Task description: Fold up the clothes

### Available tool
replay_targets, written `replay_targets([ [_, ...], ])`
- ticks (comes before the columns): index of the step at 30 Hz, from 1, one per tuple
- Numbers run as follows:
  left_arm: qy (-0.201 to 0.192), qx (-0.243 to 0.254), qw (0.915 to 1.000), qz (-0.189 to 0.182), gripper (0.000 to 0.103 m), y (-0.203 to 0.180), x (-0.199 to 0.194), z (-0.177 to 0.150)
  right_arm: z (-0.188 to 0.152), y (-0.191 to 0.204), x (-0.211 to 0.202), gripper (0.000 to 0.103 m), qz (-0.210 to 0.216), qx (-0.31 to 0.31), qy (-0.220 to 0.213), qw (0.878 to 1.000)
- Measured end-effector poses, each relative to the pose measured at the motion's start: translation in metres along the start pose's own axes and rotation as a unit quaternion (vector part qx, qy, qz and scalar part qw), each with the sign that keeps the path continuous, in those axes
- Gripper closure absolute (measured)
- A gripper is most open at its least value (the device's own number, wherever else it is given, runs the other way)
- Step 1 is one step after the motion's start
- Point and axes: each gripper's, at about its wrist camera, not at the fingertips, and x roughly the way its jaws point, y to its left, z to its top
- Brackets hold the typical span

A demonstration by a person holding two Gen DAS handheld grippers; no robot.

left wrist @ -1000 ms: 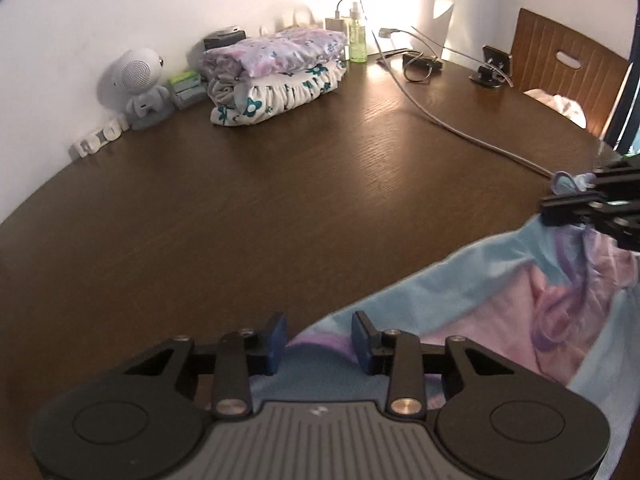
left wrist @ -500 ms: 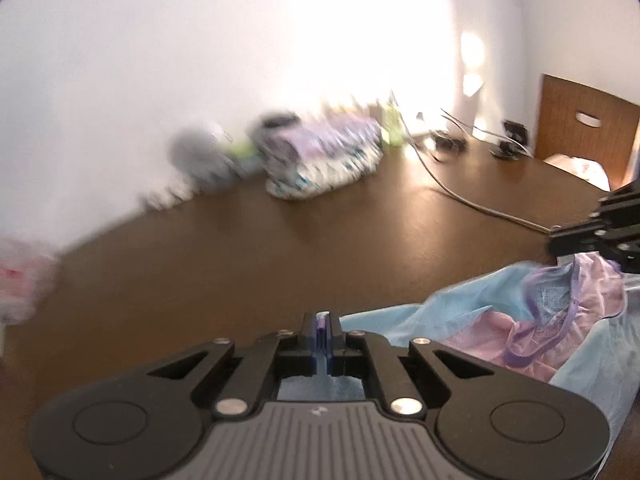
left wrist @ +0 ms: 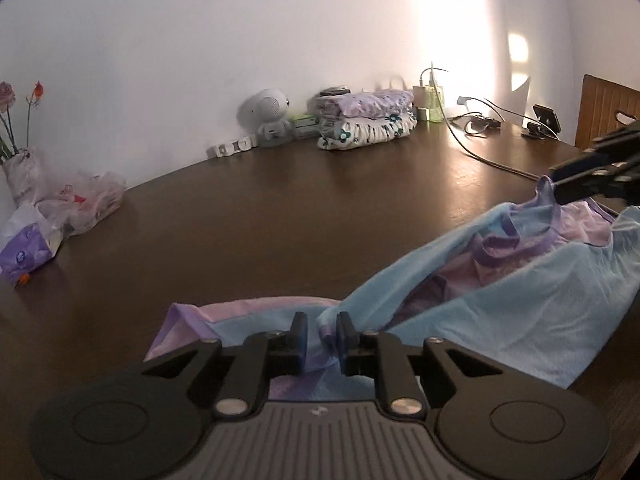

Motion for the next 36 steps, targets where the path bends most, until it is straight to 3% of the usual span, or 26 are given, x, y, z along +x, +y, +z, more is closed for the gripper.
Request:
replay_targets([
  [7, 0.002, 0.008, 0.9999, -0.009, 0.081, -0.004, 0.003, -0.005, 0.005, -0.009, 0.053, 0.070, 0.011, -0.005, 0.062, 0.998],
  [8, 0.002, 0.010, 0.9999, -0.010, 0.081, -0.004, 0.003, -0.006, 0.005, -0.010, 0.059, 0.077, 0.009, -0.005, 0.070, 0.998],
  [9, 0.003, 0.011, 0.9999, -0.011, 0.081, -0.004, 0.004, -0.006, 0.004, -0.011, 0.060, 0.093, 0.011, -0.001, 0.067, 0.998],
  [10, 0.005, 0.012, 0.9998, -0.012, 0.081, -0.003, 0.004, -0.005, 0.005, -0.008, 0.061, 0.101, 0.015, -0.003, 0.068, 0.998],
  [11, 0.008, 0.013, 0.9998, -0.013, 0.080, -0.003, 0.005, -0.004, 0.005, -0.006, 0.057, 0.100, 0.011, -0.008, 0.065, 0.998],
  [14, 0.017, 0.012, 0.9997, -0.012, 0.098, 0.001, 0.011, 0.005, 0.004, 0.013, 0.020, 0.100, -0.034, -0.060, -0.001, 0.998],
  [17, 0.006, 0.017, 0.9998, 0.002, 0.098, 0.003, 0.014, 0.016, -0.006, 0.038, -0.028, 0.100, -0.066, -0.124, -0.075, 0.987],
  [19, -0.005, 0.019, 0.9998, 0.009, 0.099, 0.002, 0.015, 0.021, -0.033, 0.068, -0.040, 0.100, -0.092, -0.230, -0.083, 0.965],
  [20, -0.009, 0.025, 0.9996, 0.005, 0.099, 0.001, 0.015, 0.023, -0.042, 0.076, -0.039, 0.100, -0.087, -0.251, -0.065, 0.962],
  [22, -0.006, 0.044, 0.9990, -0.002, 0.092, -0.001, 0.016, 0.021, -0.060, 0.093, -0.037, 0.099, -0.076, -0.291, -0.029, 0.953],
  [25, 0.007, 0.045, 0.9980, -0.043, 0.081, 0.008, 0.004, 0.012, -0.057, 0.079, -0.052, 0.094, -0.036, -0.236, -0.035, 0.971],
  [26, 0.009, 0.040, 0.9974, -0.059, 0.067, 0.013, -0.002, 0.009, -0.054, 0.073, -0.058, 0.085, -0.024, -0.212, -0.041, 0.976],
  [27, 0.007, 0.024, 0.9977, -0.064, 0.054, 0.023, -0.008, 0.006, -0.052, 0.066, -0.065, 0.070, -0.012, -0.187, -0.047, 0.981],
  [29, 0.026, -0.037, 0.9977, -0.051, 0.048, 0.047, -0.007, 0.006, -0.044, 0.048, -0.075, 0.062, 0.012, -0.133, -0.067, 0.989],
  [31, 0.061, -0.109, 0.9916, -0.033, 0.048, 0.072, 0.003, 0.009, -0.034, 0.032, -0.072, 0.062, 0.033, -0.093, -0.079, 0.992],
  [33, 0.094, -0.176, 0.9797, -0.017, 0.052, 0.095, 0.012, 0.012, -0.029, 0.029, -0.056, 0.063, 0.052, -0.092, -0.073, 0.992],
  [35, 0.109, -0.189, 0.9757, -0.018, 0.058, 0.098, 0.024, 0.017, -0.026, 0.034, -0.037, 0.066, 0.069, -0.103, -0.055, 0.991],
  [36, 0.116, -0.196, 0.9736, -0.019, 0.067, 0.099, 0.030, 0.020, -0.029, 0.041, -0.029, 0.071, 0.068, -0.114, -0.041, 0.990],
])
